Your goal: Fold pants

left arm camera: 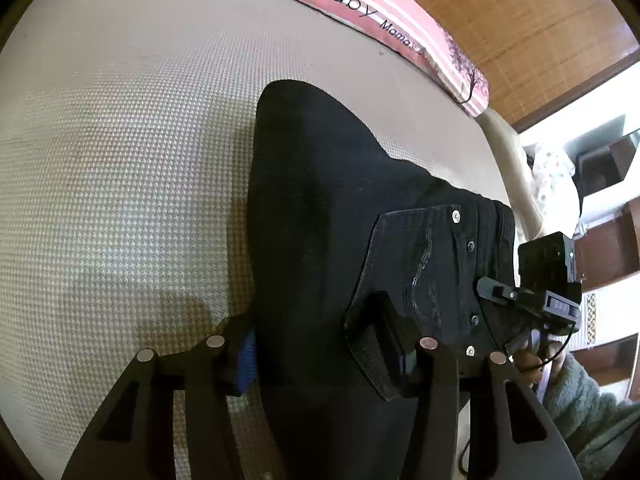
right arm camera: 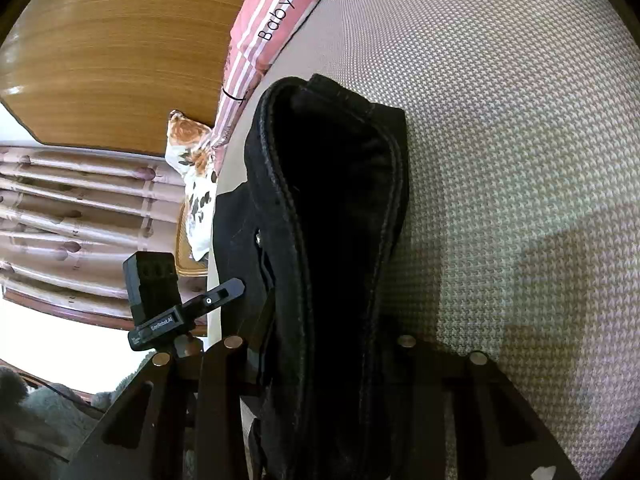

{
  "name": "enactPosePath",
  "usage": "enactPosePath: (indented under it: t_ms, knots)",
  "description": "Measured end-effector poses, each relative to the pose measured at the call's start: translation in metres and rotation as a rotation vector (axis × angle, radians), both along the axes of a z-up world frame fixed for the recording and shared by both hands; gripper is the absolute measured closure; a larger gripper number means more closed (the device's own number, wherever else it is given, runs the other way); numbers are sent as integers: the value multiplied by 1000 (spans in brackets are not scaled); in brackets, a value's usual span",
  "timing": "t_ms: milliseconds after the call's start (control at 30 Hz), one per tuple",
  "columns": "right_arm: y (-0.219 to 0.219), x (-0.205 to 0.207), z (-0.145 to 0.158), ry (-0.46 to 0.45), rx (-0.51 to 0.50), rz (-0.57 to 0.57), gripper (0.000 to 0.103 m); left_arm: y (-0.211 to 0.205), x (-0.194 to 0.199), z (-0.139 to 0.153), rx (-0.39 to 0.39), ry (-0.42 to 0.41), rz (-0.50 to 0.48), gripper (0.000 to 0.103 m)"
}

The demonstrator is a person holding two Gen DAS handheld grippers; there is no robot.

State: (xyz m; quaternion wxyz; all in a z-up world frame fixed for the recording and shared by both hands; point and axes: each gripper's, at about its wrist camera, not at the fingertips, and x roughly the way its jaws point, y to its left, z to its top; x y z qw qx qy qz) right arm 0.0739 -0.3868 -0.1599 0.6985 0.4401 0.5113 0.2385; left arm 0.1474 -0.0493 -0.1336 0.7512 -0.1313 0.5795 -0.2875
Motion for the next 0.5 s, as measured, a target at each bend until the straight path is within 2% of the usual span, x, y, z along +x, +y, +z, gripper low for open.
enactPosePath:
  t_ms: [167, 367, 500]
  knots:
    - [2, 3, -1, 18, -14, 1, 73, -9, -2, -2, 7, -32, -24, 52]
    - [11, 5, 4, 11, -34, -23, 72, 6, -3, -8, -76, -1, -47, 52]
    - [13, 7, 5, 31, -32, -37, 72, -6, -2, -3, -6, -41, -73, 52]
